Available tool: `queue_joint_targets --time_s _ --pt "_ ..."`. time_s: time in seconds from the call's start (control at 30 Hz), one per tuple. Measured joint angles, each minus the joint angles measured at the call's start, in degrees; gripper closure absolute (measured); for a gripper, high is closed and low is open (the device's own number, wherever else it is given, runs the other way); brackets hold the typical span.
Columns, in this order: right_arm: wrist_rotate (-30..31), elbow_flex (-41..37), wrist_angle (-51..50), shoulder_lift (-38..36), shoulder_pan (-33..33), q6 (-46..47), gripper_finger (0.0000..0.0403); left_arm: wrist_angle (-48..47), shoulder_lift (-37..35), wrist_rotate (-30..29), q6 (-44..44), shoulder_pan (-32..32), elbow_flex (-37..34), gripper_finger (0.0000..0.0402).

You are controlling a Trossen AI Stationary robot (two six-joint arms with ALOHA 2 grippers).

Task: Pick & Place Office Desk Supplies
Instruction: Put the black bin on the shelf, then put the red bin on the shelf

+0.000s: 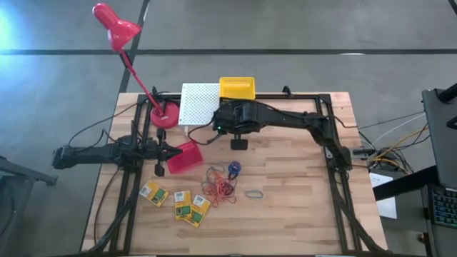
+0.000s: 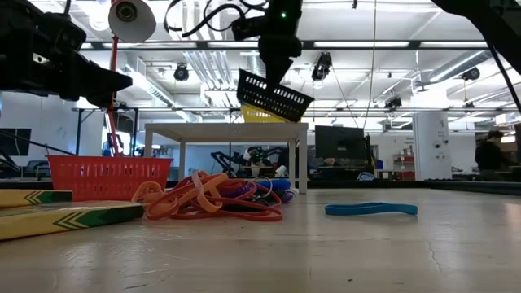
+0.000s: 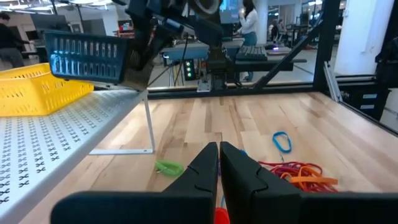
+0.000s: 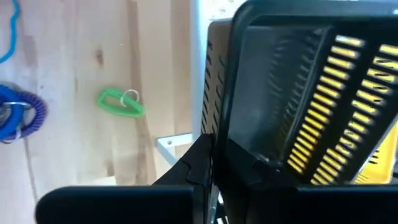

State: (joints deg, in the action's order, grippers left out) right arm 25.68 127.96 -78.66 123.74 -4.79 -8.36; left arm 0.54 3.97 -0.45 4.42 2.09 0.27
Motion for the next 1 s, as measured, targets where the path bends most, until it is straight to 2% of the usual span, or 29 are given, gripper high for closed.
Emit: queue_joint_targets --time_s 0.37,1.0 --pt "-0.1 -0.4 2.2 0.1 -1.0 -1.1 0.0373 0.0 0.0 0.0 0.0 0.0 0.0 0.0378" --pt "-0.1 -0.6 4.9 0.1 -2.2 1.4 0.0295 0.0 0.0 0.0 0.0 0.0 0.0 0.0378"
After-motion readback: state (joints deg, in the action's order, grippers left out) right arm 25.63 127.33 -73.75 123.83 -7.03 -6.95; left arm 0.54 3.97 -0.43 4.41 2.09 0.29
